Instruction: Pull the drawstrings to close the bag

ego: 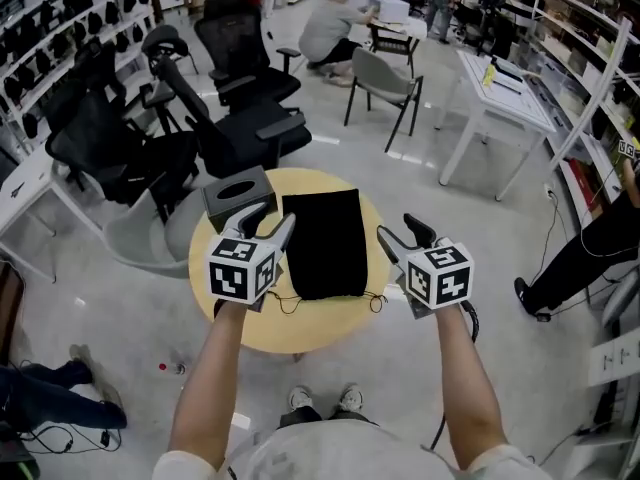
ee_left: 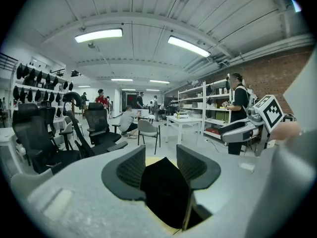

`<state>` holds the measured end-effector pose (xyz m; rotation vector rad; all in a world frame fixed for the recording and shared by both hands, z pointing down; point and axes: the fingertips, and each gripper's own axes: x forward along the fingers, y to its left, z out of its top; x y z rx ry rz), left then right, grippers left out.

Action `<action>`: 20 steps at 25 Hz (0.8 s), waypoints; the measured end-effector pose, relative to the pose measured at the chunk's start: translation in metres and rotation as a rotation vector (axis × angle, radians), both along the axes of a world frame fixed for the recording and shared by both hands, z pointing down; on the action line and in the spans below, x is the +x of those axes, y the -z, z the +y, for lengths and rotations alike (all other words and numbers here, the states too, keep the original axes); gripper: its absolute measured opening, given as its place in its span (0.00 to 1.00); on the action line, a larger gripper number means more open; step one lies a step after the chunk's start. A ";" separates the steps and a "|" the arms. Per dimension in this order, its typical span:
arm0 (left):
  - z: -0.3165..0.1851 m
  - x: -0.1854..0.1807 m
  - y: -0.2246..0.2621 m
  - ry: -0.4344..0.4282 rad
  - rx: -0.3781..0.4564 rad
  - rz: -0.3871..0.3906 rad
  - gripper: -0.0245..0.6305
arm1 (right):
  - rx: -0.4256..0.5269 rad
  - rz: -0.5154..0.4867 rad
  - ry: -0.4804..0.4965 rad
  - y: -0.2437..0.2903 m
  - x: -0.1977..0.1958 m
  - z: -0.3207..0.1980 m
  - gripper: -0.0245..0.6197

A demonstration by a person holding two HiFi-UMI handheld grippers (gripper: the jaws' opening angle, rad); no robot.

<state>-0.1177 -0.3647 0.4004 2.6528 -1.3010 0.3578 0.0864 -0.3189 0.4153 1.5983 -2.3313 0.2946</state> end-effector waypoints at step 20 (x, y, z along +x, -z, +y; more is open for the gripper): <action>0.023 0.015 -0.109 -0.158 -0.178 -0.174 0.35 | -0.200 0.083 0.122 -0.096 0.000 0.011 0.40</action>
